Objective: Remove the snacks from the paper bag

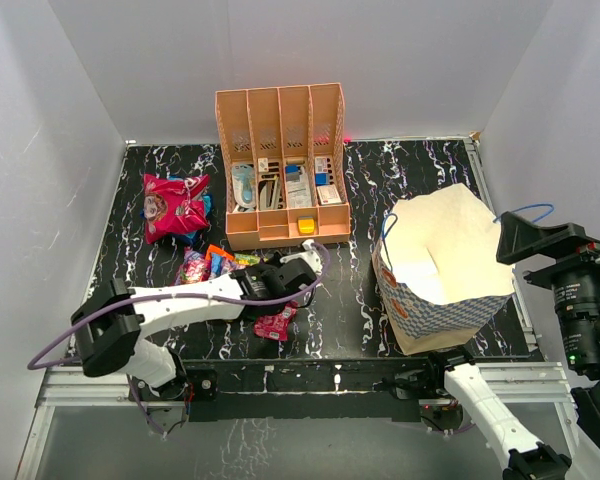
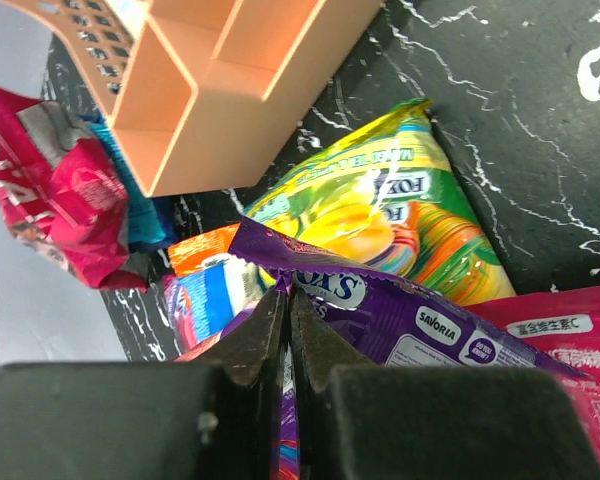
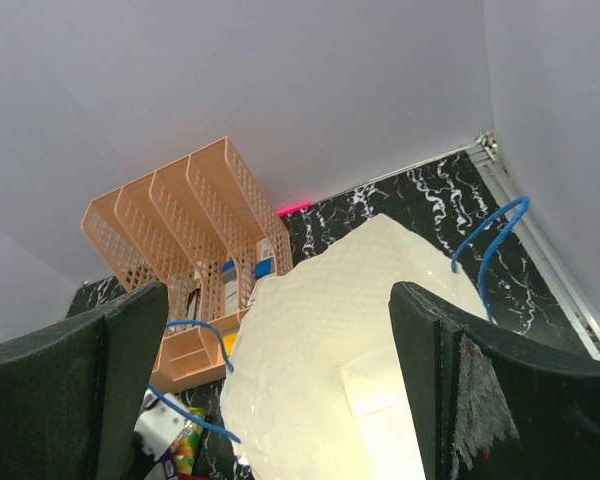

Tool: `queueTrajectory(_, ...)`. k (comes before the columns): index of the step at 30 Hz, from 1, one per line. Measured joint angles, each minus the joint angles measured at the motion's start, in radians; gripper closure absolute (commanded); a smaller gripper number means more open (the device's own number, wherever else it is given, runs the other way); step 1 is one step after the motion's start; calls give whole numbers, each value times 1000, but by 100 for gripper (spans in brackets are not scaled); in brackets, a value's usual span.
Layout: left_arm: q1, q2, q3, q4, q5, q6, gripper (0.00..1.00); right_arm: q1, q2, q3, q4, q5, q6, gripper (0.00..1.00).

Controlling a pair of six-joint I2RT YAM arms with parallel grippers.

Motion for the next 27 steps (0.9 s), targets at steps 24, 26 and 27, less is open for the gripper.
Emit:
queueTrajectory(24, 66, 22, 284, -104, 193, -14, 32, 0, 147, 5, 26, -355, -79, 2)
queueTrajectory(26, 75, 3, 340, -133, 206, -24, 30, 0, 147, 5, 58, -356, -77, 2)
queueTrajectory(27, 82, -6, 369, -145, 215, -28, 24, 0, 147, 5, 73, -357, -77, 2)
